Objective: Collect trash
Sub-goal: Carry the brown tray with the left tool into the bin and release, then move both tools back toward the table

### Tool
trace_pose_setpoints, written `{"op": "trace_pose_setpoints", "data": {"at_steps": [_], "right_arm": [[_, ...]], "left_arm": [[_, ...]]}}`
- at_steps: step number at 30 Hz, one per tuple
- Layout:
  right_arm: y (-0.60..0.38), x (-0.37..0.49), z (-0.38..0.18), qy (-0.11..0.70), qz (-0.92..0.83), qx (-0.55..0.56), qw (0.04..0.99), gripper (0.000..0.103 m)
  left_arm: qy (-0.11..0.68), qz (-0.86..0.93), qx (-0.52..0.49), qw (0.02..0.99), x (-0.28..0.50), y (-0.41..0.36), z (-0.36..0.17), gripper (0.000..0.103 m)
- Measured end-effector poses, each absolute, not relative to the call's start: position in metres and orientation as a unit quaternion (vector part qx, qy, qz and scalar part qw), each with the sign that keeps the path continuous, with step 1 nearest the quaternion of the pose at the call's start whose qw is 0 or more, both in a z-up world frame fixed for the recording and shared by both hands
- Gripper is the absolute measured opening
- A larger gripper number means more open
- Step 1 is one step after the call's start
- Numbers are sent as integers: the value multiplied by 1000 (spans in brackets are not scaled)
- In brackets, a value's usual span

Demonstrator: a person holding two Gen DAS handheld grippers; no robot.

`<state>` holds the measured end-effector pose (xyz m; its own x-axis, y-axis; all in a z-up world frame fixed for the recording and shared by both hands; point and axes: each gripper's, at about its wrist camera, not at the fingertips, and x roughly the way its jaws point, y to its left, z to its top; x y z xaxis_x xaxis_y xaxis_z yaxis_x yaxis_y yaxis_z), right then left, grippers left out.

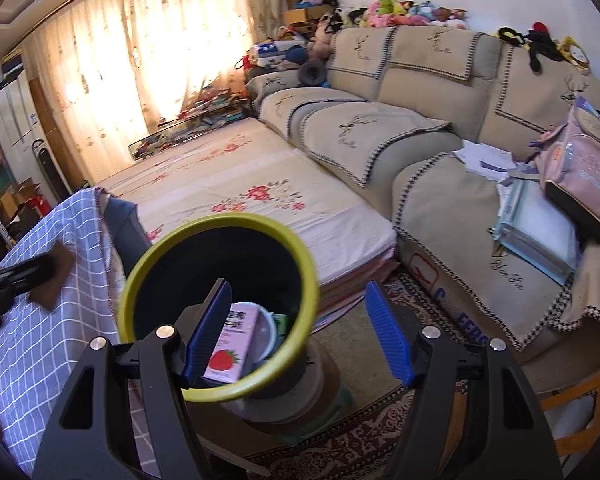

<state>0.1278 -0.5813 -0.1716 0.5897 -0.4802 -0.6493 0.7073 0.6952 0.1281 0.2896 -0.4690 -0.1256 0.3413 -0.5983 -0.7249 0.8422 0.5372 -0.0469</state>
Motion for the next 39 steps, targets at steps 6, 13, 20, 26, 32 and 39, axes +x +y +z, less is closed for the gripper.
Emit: {"op": "trace_pose_setpoints", "data": {"at_steps": [6, 13, 20, 26, 32, 39], "right_arm": [[-597, 102, -168, 292, -367, 195, 861, 66], [-602, 97, -170, 295, -376, 196, 856, 66], [-588, 108, -168, 301, -366, 185, 861, 66], [-575, 112, -159, 294, -359, 174, 868, 66], [-556, 132, -156, 299, -334, 163, 879, 66], [-494, 187, -154, 316, -250, 135, 905, 66]], "left_arm": [[376, -459, 212, 777, 289, -549, -165, 5], [405, -450, 237, 760, 292, -583, -207, 5], [403, -443, 218, 770, 300, -560, -203, 61], [374, -452, 161, 794, 295, -492, -152, 64], [297, -414, 72, 857, 300, -364, -71, 78], [218, -258, 3, 941, 307, -177, -22, 89]]}}
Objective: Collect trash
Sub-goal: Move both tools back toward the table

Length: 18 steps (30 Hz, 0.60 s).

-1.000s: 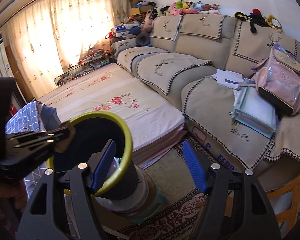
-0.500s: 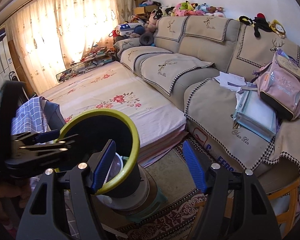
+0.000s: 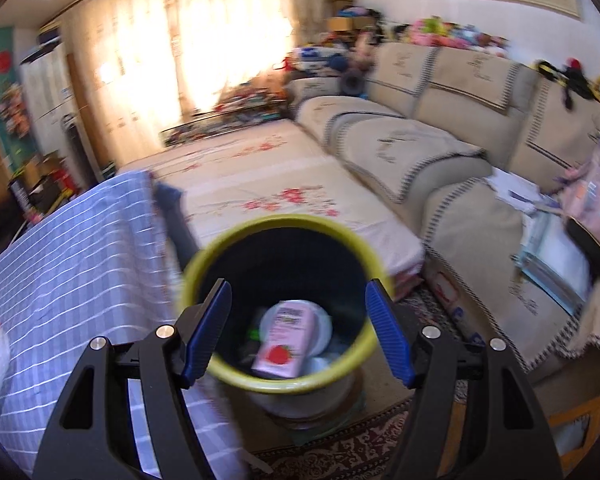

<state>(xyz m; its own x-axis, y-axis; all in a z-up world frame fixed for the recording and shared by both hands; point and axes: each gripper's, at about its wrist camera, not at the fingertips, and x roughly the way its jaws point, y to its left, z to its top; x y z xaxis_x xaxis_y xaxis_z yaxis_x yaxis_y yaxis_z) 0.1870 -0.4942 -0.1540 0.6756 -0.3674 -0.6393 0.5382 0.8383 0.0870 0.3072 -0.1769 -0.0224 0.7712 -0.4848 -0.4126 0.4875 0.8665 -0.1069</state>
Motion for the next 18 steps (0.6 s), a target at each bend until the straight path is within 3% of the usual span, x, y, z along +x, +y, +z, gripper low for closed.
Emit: {"op": "trace_pose_setpoints", "data": {"at_steps": [9, 18], "right_arm": [[-349, 270, -145, 347, -48, 60, 935, 66], [-204, 316, -143, 373, 182, -1, 910, 66]], "left_arm": [[161, -58, -32, 985, 322, 1, -42, 90], [160, 20, -49, 986, 341, 58, -79, 91]]}}
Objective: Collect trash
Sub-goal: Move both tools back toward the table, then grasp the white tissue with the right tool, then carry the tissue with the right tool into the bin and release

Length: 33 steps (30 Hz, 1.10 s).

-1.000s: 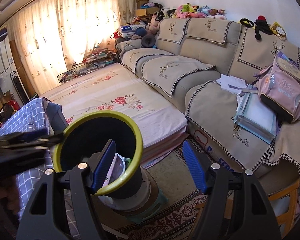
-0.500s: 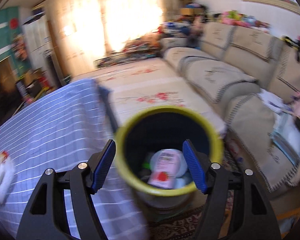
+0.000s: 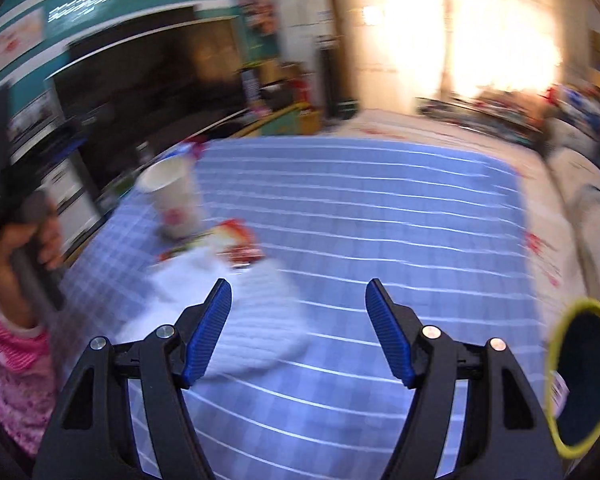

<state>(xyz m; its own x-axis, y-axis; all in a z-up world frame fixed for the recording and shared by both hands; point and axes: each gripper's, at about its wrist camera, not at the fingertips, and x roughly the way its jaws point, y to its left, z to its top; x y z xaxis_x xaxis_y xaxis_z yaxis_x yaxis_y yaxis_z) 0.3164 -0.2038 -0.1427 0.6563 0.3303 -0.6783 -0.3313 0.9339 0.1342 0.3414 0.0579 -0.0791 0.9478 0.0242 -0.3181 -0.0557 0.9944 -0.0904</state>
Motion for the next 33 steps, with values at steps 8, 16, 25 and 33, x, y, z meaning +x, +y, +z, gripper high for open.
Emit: {"op": "trace_pose_setpoints", "data": {"at_steps": [8, 16, 25, 33], "right_arm": [[-155, 333, -158, 396, 246, -44, 883, 66], [-133, 344, -178, 413, 260, -69, 870, 66], [-130, 341, -176, 405, 261, -78, 873, 9], [-146, 313, -123, 353, 290, -31, 889, 8]], "left_arm": [[139, 23, -17, 990, 335, 35, -82, 93], [147, 18, -20, 989, 338, 31, -87, 93], [156, 10, -46, 987, 340, 39, -97, 93], [155, 9, -47, 987, 338, 39, -96, 93]]}}
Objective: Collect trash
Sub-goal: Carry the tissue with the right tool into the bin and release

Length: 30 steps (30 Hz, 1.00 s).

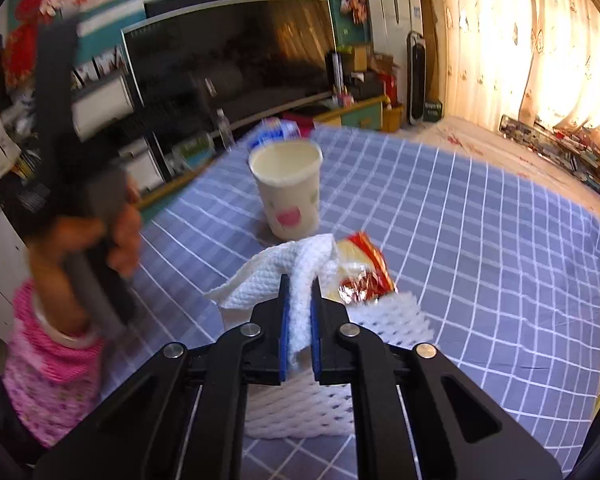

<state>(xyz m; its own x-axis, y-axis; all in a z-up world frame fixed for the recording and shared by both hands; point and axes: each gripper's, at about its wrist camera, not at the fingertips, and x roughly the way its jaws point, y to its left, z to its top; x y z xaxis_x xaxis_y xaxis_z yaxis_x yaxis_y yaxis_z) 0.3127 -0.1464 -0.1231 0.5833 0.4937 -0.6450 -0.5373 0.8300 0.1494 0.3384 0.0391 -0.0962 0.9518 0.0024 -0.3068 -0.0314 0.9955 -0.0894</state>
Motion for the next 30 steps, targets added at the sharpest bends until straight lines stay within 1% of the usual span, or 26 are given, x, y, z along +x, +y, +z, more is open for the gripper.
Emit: {"op": "trace_pose_setpoints", "data": {"at_steps": [6, 10, 14, 19, 24, 30], "right_arm": [[-170, 294, -82, 304, 288, -3, 908, 8], [-199, 285, -64, 274, 234, 2, 933, 8], [-244, 283, -62, 264, 158, 16, 951, 8], [-315, 287, -83, 282, 21, 27, 959, 8], [-396, 281, -125, 322, -121, 42, 938, 8], [-470, 271, -169, 359, -214, 77, 905, 9]], "left_arm": [[157, 8, -46, 986, 339, 38, -94, 93], [157, 7, -46, 987, 339, 37, -94, 93], [158, 6, -44, 986, 339, 36, -94, 93], [155, 4, -40, 987, 337, 34, -93, 93], [155, -4, -38, 987, 337, 31, -92, 93], [154, -16, -25, 988, 334, 22, -93, 93]]}}
